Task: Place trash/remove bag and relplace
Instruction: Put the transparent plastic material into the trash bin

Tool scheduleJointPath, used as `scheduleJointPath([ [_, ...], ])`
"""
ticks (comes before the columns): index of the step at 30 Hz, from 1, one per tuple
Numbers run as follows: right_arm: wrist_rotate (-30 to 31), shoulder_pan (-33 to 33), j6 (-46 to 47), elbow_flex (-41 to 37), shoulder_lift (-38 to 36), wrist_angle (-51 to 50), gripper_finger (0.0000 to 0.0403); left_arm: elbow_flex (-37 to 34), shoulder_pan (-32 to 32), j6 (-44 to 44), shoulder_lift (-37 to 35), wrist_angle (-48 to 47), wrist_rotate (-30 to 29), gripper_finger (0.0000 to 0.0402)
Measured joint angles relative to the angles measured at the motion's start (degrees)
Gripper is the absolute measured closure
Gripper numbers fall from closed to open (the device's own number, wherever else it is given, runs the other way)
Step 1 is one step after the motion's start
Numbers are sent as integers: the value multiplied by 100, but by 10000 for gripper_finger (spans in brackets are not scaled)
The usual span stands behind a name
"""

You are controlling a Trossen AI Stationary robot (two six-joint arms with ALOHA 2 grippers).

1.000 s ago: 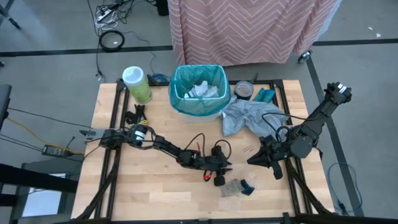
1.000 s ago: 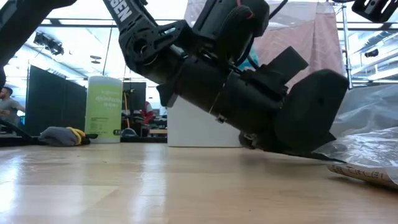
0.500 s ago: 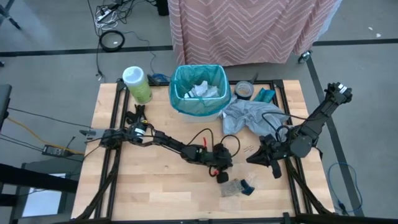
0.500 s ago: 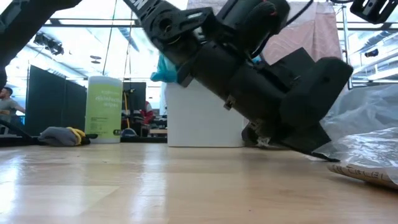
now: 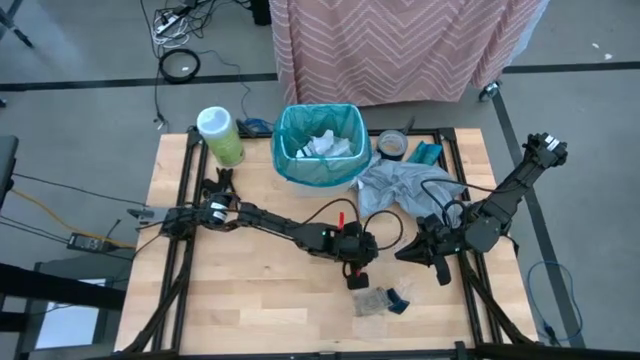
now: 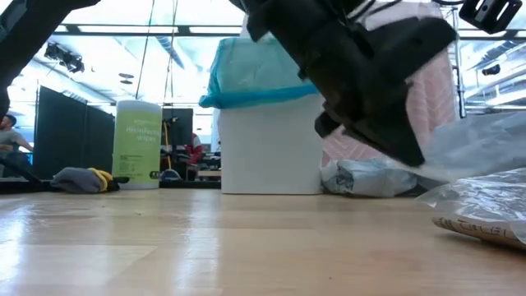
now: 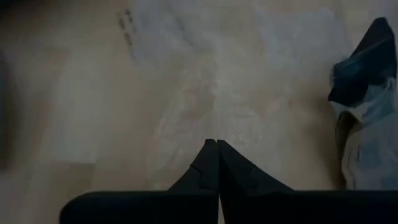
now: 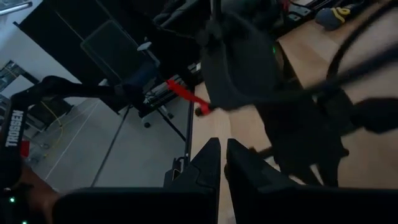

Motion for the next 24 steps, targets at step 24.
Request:
scheduleJointPath([
  [24, 0, -17, -11, 0, -2, -45, 383, -865, 628, 197, -2926, -1064, -1361, 401],
])
